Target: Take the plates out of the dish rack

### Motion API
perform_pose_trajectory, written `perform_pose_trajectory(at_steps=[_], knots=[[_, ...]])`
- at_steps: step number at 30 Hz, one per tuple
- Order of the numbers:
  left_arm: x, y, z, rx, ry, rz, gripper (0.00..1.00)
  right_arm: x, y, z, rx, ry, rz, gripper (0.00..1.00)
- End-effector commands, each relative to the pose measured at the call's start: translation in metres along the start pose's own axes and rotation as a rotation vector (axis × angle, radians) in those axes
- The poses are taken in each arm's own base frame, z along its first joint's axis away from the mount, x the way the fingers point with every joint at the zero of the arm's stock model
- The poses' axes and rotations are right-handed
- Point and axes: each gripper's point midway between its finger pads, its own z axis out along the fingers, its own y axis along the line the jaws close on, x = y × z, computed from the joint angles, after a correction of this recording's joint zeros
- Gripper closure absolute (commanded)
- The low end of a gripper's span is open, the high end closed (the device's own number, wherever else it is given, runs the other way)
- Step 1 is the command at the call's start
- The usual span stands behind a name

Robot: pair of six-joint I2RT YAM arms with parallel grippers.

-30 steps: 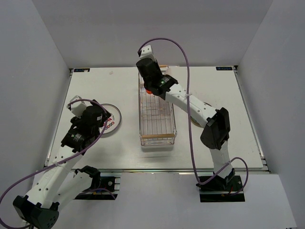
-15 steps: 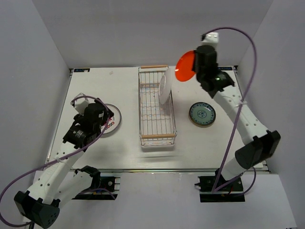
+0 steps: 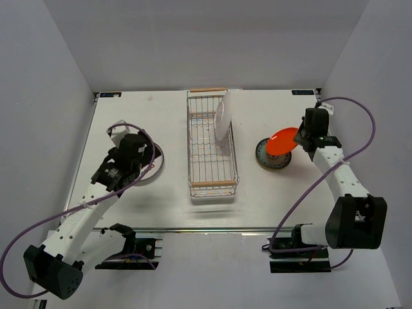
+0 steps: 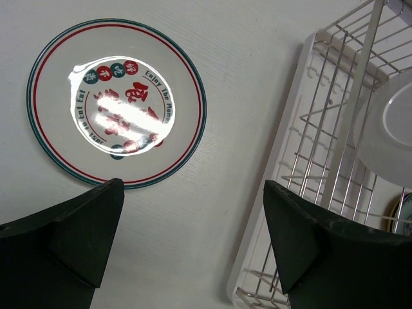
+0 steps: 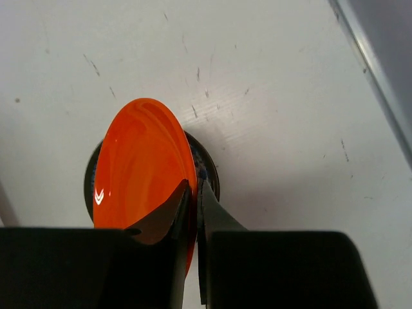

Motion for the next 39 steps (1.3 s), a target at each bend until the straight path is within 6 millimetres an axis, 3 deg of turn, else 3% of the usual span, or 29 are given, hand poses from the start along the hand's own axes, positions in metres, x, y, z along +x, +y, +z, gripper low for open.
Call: perform_pose_trajectory(at_steps=[1, 6, 7, 13, 16, 19, 22, 23, 31, 35, 37, 39], knots=[[-0.013, -0.017, -0.006, 0.065, -0.017, 0.011, 0.02, -0.006, 0.015, 0.008, -0.118, -0.036, 0.084, 1.00], [-0.012, -0.017, -0.006, 0.065, -0.010, 0.020, 0.02, 0.028, 0.016, 0.027, -0.135, 0.036, 0.093, 1.00], [-0.011, -0.018, -0.006, 0.068, -0.007, 0.022, 0.02, 0.028, 0.006, 0.032, -0.117, 0.036, 0.106, 1.00], [-0.009, -0.024, -0.002, 0.087, 0.009, 0.036, 0.02, 0.043, 0.002, 0.046, -0.088, 0.066, 0.138, 1.00], [-0.007, -0.030, 0.001, 0.100, 0.025, 0.054, 0.02, 0.048, 0.001, 0.050, -0.072, 0.080, 0.148, 0.90], [-0.007, -0.033, 0.003, 0.105, 0.035, 0.065, 0.02, 0.050, -0.003, 0.051, -0.051, 0.087, 0.157, 0.72], [-0.006, -0.039, 0.004, 0.129, 0.043, 0.079, 0.02, 0.056, -0.008, 0.050, -0.019, 0.112, 0.173, 0.44], [-0.005, -0.043, 0.004, 0.146, 0.048, 0.081, 0.02, 0.058, -0.009, 0.051, -0.009, 0.118, 0.175, 0.40], [-0.005, -0.052, 0.005, 0.186, 0.057, 0.105, 0.02, 0.081, 0.011, 0.060, -0.103, 0.219, 0.204, 0.32], [-0.016, -0.066, 0.002, 0.230, 0.046, 0.137, 0.02, 0.072, 0.009, 0.057, -0.088, 0.200, 0.201, 0.25], [-0.020, -0.079, 0.004, 0.262, 0.056, 0.177, 0.02, 0.062, 0.007, 0.051, -0.081, 0.168, 0.208, 0.11], [-0.022, -0.097, 0.003, 0.322, 0.068, 0.232, 0.02, 0.054, 0.004, 0.044, -0.068, 0.150, 0.209, 0.11]])
